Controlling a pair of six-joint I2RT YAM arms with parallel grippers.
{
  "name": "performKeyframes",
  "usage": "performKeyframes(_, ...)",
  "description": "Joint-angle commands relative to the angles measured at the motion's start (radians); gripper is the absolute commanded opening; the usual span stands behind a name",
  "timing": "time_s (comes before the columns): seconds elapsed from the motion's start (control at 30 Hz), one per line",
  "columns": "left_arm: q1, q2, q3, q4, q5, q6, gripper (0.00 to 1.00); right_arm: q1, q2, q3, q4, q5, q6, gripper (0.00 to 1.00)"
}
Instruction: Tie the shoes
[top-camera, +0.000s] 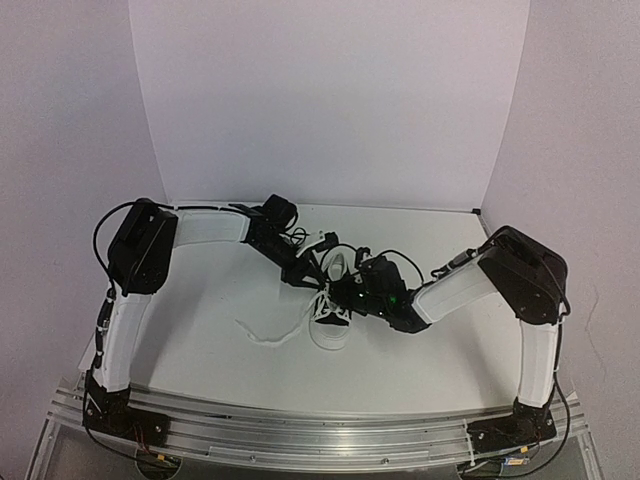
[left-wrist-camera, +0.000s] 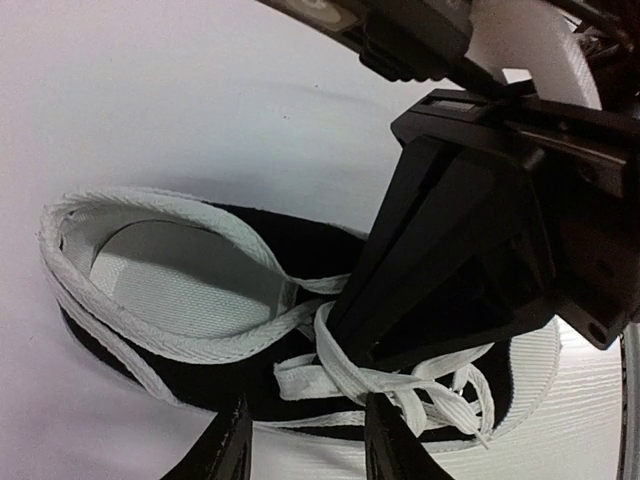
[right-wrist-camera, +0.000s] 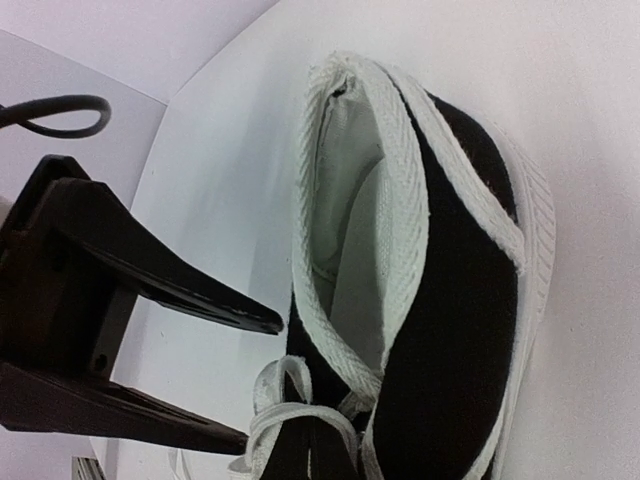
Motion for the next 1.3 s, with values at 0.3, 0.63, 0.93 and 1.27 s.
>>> performKeyframes(0.3, 0.003, 0.013, -0.006, 0.061, -0.007, 0.327, 0.41, -0.008, 0.068, 0.076, 0.003, -0.084, -0.08, 0.0)
performKeyframes(0.63, -0.01, -0.024, -0.052, 0.13, -0.055, 0.558, 0.37, -0.015, 0.094, 0.12, 0.002, -0.138, -0.088, 0.0)
performKeyframes(0.93, -0.027, -0.055, -0.112, 0.137, -0.054, 0.627, 0.1, -0.022, 0.099, 0.126, 0.002, -0.149, -0.081, 0.0)
performKeyframes(1.27, -0.019, -0.079, -0.125, 0.164, -0.104, 0.538, 0.0, -0.021, 0.04, 0.088, -0.009, -0.178, -0.134, 0.03)
